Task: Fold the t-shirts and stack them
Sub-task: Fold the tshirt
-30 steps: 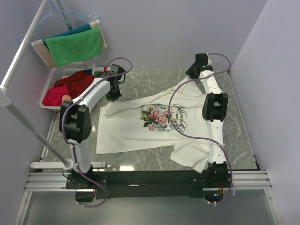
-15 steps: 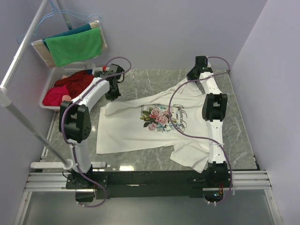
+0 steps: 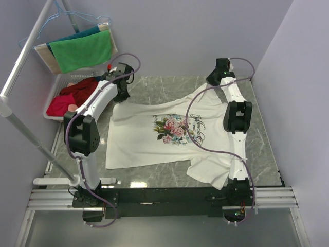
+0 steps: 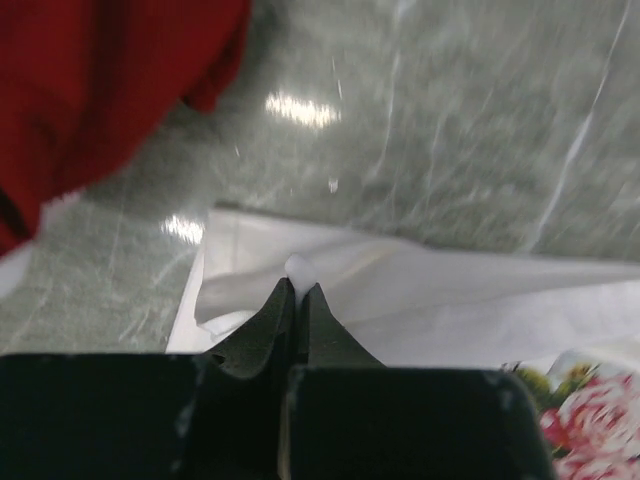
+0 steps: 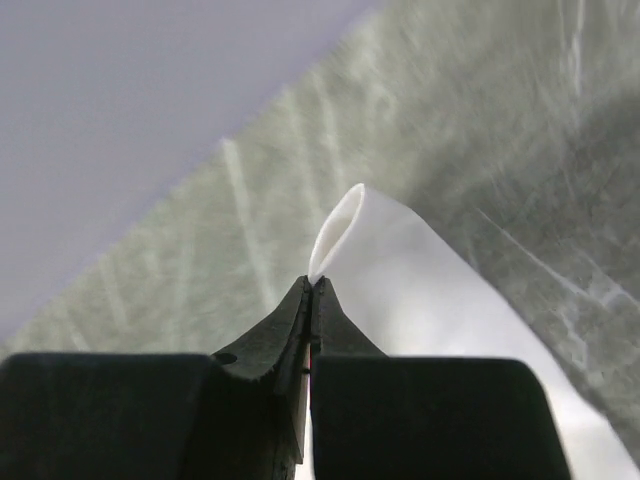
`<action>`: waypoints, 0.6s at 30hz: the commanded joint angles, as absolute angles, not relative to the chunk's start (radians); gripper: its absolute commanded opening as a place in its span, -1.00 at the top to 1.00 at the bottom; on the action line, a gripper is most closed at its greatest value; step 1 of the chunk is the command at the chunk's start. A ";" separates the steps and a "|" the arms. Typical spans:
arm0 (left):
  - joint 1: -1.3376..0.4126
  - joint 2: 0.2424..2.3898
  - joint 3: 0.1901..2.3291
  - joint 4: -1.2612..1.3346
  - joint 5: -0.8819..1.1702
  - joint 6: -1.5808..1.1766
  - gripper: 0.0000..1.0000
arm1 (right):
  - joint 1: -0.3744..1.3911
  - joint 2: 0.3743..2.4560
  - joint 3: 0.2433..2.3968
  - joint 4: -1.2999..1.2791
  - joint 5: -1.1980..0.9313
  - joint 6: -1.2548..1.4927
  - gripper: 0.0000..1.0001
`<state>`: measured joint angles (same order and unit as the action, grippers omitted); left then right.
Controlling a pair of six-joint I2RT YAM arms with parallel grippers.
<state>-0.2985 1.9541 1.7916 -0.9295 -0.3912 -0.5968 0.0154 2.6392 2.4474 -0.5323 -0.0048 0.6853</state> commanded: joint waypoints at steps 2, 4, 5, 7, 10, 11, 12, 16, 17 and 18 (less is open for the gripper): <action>-0.239 2.017 1.960 -0.882 -0.477 -0.649 0.99 | -0.025 2.441 2.451 -0.422 0.028 0.643 1.00; -0.233 2.063 2.026 -0.856 -0.491 -0.649 0.99 | -0.034 2.418 2.442 -0.413 0.023 0.634 1.00; -0.226 2.078 2.048 -0.850 -0.489 -0.644 0.99 | -0.035 2.411 2.439 -0.413 0.018 0.632 1.00; -0.219 2.129 2.100 -0.813 -0.485 -0.637 0.99 | -0.040 2.392 2.430 -0.408 0.018 0.623 1.00; -0.203 2.199 2.164 -0.763 -0.466 -0.629 0.99 | -0.043 2.370 2.419 -0.403 0.018 0.612 1.00; -0.195 2.216 2.174 -0.743 -0.454 -0.623 0.99 | -0.043 2.361 2.415 -0.402 0.018 0.608 1.00; -0.193 2.233 2.180 -0.727 -0.445 -0.608 0.99 | -0.043 2.353 2.408 -0.403 0.017 0.604 1.00; -0.181 2.333 2.239 -0.684 -0.416 -0.586 0.99 | -0.046 2.338 2.393 -0.425 0.009 0.597 1.00; -0.173 2.345 2.252 -0.684 -0.407 -0.586 0.99 | -0.045 2.333 2.379 -0.423 0.005 0.597 1.00; -0.172 2.358 2.264 -0.680 -0.408 -0.591 0.99 | -0.044 2.324 2.353 -0.423 0.003 0.597 1.00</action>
